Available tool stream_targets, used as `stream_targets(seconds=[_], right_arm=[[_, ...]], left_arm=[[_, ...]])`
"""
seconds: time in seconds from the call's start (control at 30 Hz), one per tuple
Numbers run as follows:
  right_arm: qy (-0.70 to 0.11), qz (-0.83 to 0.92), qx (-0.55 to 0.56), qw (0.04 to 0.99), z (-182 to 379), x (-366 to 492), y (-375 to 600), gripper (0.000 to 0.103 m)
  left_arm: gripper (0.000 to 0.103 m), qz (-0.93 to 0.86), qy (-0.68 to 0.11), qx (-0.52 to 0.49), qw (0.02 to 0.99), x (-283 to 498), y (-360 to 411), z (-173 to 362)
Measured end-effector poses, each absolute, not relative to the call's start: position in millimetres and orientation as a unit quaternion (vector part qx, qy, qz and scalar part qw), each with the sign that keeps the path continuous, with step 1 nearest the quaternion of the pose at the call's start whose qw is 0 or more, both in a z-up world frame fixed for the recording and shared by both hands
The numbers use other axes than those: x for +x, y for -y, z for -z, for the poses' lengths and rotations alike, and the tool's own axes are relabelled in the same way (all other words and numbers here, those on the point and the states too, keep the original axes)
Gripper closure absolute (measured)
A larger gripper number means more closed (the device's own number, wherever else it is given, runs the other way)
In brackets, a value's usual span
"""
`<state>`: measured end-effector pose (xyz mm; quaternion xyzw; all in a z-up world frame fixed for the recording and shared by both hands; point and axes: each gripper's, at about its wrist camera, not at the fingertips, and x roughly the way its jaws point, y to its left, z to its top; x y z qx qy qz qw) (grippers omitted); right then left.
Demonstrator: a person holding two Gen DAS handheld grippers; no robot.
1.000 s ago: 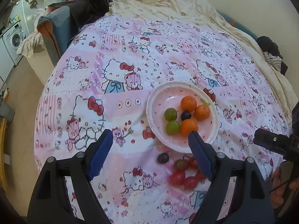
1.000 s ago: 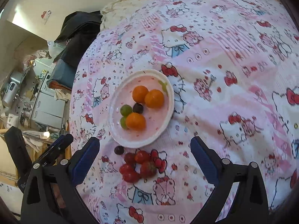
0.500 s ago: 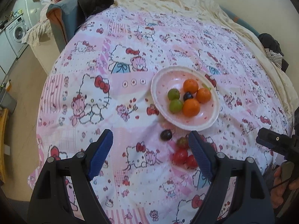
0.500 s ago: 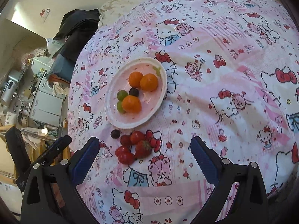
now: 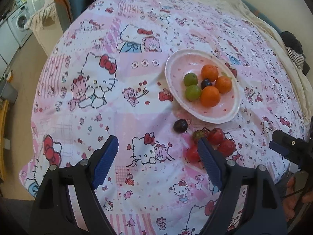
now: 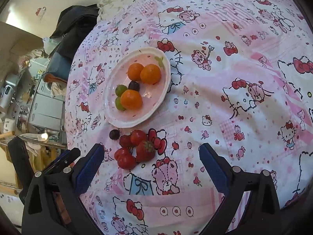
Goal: Organize fruits
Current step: 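Grasp a red cherry tomato with the left tool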
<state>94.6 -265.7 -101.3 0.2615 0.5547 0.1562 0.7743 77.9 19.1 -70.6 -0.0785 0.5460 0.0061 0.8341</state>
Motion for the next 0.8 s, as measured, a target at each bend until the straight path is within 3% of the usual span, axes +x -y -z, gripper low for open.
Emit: stream_targets(seconds=[0.2, 0.33, 0.53, 0.63, 0.8], right_arm=[[-0.561, -0.147, 0.286, 0.763, 110.5, 104.2, 271.5, 0.003], [-0.566, -0.148, 0.298, 0.755, 114.6, 107.7, 271.9, 0.003], [-0.568, -0.151, 0.308, 0.748, 117.4, 110.7, 274.3, 0.003], [-0.570, -0.149, 0.318, 0.743, 120.4, 112.3, 276.8, 0.003], [-0.568, -0.148, 0.332, 0.739, 120.9, 113.5, 279.9, 0.003]], left_arm=[[0.024, 0.028, -0.587, -0.081, 0.805, 83.2, -1.7, 99.6], [0.036, 0.046, -0.607, -0.075, 0.790, 91.5, 14.6, 117.4], [0.040, 0.054, -0.648, -0.149, 0.745, 111.5, 16.5, 132.7], [0.049, 0.054, -0.672, -0.139, 0.726, 118.7, 27.6, 138.2], [0.050, 0.019, -0.697, -0.111, 0.708, 127.3, 42.3, 148.4]])
